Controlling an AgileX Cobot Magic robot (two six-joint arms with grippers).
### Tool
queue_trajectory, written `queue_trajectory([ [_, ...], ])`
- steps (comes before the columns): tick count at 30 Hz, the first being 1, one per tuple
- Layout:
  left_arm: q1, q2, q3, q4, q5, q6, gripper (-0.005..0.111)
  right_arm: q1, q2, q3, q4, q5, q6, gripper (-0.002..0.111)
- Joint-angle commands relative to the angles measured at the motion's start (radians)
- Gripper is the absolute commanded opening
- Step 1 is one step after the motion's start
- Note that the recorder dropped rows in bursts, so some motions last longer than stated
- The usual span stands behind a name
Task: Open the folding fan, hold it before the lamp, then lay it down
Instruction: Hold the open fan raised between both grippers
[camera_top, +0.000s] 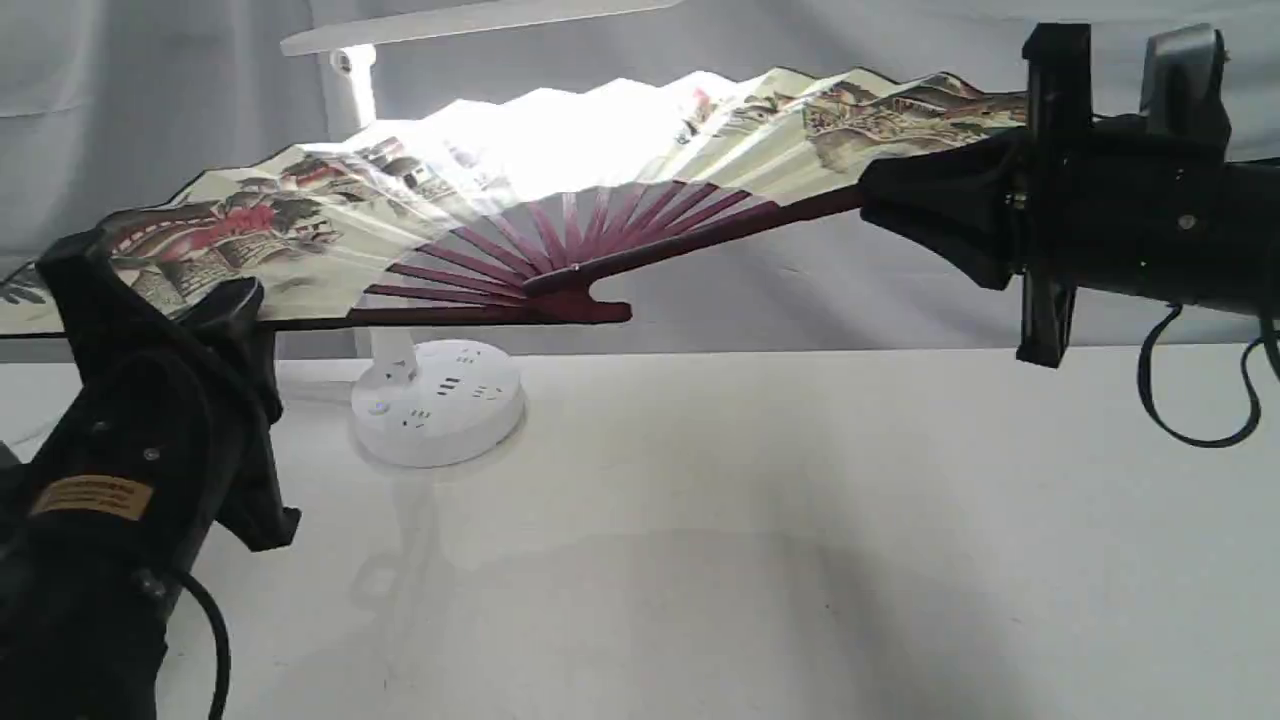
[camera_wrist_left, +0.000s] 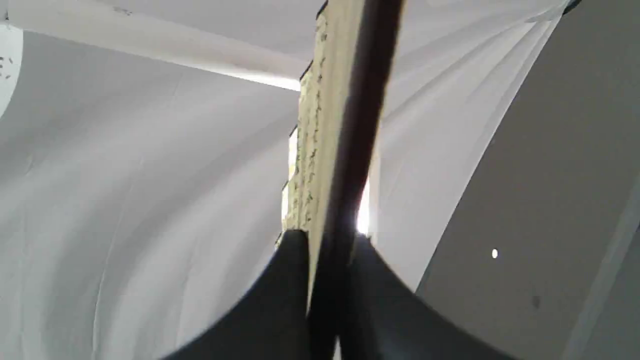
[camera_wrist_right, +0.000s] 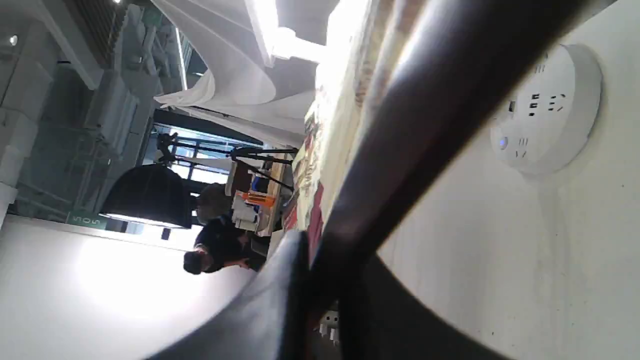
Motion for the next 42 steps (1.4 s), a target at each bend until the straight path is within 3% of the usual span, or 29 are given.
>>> queue_trajectory([
  [1,0.017,-0.013,-0.011,-0.110,-0.103,-0.046,0.000,-0.018,0.003,-0.006,-0.027,-0.143,-0.051,0.000],
  [42,0.017,-0.013,-0.011,-0.122,-0.100,-0.046,0.000,-0.018,0.026,-0.055,-0.027,-0.132,-0.029,0.000],
])
